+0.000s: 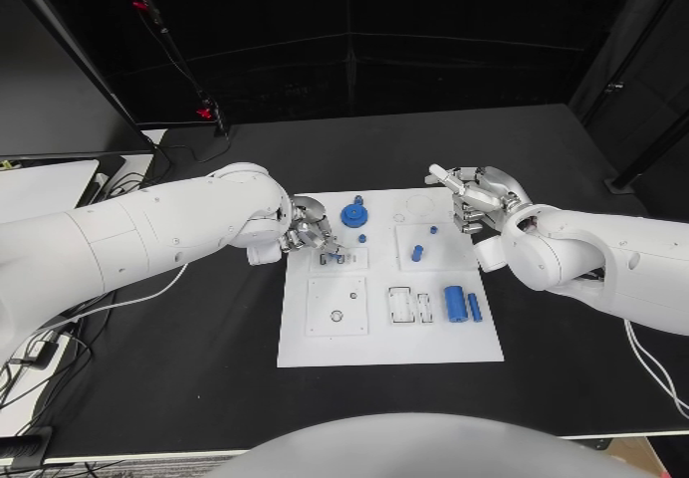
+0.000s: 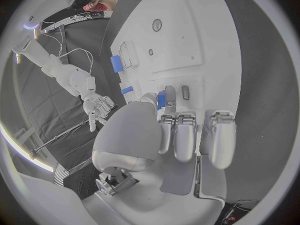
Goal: Assemble the parts on the task board
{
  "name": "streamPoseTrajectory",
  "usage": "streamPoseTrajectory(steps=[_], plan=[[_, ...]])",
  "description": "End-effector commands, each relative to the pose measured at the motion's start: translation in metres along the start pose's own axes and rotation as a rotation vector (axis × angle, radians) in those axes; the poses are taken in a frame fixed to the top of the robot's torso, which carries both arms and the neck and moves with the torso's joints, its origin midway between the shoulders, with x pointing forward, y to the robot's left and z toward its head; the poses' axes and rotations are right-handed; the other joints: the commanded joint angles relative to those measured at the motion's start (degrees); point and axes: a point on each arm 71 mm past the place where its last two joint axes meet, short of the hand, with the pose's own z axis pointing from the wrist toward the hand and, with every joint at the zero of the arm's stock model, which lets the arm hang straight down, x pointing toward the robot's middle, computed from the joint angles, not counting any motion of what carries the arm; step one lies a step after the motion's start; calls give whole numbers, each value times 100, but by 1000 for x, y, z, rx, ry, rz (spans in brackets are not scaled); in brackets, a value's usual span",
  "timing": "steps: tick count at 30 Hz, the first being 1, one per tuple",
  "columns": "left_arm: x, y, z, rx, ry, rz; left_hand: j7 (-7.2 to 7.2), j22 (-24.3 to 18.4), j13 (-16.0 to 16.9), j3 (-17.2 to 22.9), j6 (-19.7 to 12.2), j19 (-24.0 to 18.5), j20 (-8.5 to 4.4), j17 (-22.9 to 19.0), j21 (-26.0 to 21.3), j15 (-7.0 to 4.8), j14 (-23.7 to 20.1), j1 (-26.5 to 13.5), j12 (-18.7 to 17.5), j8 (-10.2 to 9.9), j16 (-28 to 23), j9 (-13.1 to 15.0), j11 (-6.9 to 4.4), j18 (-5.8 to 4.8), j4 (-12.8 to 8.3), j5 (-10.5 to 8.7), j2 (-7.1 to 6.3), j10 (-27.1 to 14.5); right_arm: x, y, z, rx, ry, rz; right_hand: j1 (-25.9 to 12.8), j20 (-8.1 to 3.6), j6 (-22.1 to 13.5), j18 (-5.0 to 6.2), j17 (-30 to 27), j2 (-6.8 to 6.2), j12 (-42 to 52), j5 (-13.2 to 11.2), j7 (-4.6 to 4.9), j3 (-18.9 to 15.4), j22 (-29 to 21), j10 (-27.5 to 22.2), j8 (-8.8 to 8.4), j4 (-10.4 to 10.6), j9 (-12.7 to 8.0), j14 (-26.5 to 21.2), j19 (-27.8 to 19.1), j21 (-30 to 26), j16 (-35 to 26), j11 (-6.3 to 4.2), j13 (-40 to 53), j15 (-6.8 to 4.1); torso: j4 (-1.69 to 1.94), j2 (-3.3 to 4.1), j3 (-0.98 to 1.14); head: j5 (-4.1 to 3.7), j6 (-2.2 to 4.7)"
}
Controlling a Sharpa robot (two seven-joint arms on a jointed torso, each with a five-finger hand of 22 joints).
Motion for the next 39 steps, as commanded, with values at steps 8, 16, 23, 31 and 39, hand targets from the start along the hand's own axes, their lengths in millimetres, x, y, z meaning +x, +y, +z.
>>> streamPoseTrajectory(steps=[8,16,23,31,39], plan=[[0,-2,4,-19,24,0,-116,1510,1495,418,148,587,4,1510,18,11,593,300,-2,8,5,18,13,-80,-364,25,290,631,2,2,0,-19,11,2,27,31,-30,14,1506,55,-38,36,342,-31,1321,-43,34,6,-4,617,168,-34,14,8,877,38,7,-4,6,0,-17],[1,-2,6,-31,37,3,-115,1510,1495,445,147,587,4,1510,18,11,593,297,-2,0,5,30,15,-80,-364,33,277,631,2,2,0,-19,12,2,28,32,-28,14,1506,55,-37,38,340,-32,1321,-39,38,6,-4,617,168,-34,14,6,881,38,-10,-2,-3,7,-23],[2,-1,7,-38,42,4,-115,1510,1495,450,147,587,4,1510,18,11,593,295,-2,-2,5,32,15,-80,-363,34,273,631,4,2,0,-19,14,3,28,32,-28,14,1506,55,-38,39,340,-32,1321,-44,39,6,-4,617,168,-33,14,6,877,38,-2,-5,1,3,-41],[3,0,8,-44,49,5,-113,1510,1495,464,147,587,4,1510,18,11,593,290,-2,-6,5,38,16,-80,-360,38,272,631,4,2,0,-20,16,3,26,32,-26,14,1506,54,-37,41,340,-35,1320,-41,44,8,-4,617,166,-35,14,5,879,37,-5,-3,-2,-1,-49],[3,1,9,-46,40,0,-111,1510,1495,476,144,587,4,1510,18,11,593,286,-2,-11,5,42,17,-80,-360,41,270,631,4,2,0,-20,15,3,24,33,-25,14,1506,54,-36,42,341,-37,1320,-36,47,10,-4,617,166,-35,14,5,883,37,-4,-4,0,-3,-55]])
